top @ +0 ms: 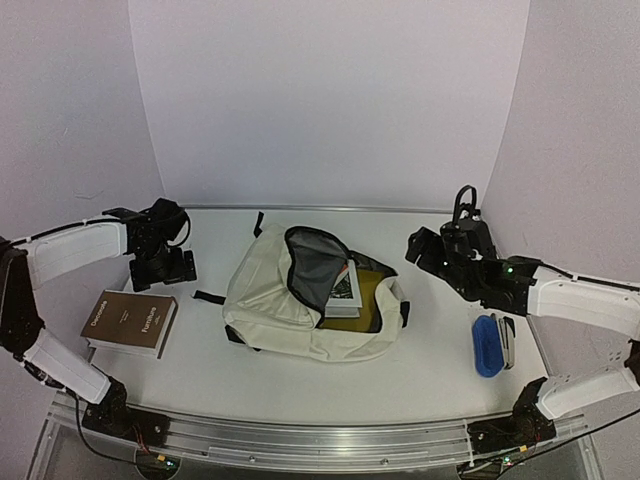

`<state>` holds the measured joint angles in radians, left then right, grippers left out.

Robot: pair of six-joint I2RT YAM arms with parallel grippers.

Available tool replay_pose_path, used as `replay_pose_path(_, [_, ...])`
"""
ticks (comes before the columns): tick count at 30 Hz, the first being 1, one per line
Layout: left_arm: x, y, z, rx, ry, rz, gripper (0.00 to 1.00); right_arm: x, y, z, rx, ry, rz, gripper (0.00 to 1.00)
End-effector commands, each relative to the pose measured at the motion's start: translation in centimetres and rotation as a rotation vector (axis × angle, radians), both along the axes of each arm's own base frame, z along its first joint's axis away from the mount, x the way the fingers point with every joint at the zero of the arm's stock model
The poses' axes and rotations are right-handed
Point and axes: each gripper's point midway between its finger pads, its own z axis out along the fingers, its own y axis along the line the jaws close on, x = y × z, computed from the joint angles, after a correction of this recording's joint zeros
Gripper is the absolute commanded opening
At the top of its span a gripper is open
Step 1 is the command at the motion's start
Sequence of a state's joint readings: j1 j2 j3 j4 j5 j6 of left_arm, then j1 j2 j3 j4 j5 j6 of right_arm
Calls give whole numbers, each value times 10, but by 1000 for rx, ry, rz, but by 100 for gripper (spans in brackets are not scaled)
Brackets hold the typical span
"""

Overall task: Pack the student bag
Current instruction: Place the book in the student bag, then pick up the book from the center of the board.

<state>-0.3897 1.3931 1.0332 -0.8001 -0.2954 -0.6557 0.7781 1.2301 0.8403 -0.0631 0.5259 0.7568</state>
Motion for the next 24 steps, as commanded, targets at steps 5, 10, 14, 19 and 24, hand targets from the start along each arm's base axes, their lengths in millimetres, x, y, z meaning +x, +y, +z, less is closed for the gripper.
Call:
replay_pose_path(5, [12, 33, -27, 314, 180, 19, 99, -6, -19, 10, 32, -35, -51, 93])
replay_pose_path(10, [16, 34, -47, 386, 264, -33, 85, -9, -24, 13, 45, -48, -66, 94])
replay_pose_path(14, [12, 35, -61, 409, 336, -49, 70, -9, -25, 14, 51, -50, -70, 95])
replay_pose_path(19, [2, 38, -70, 421, 395, -52, 60, -9, -26, 13, 57, -47, -74, 95])
replay_pose_path(24, [-2, 39, -70, 426, 410, -48, 50, -9, -27, 12, 59, -46, -79, 96])
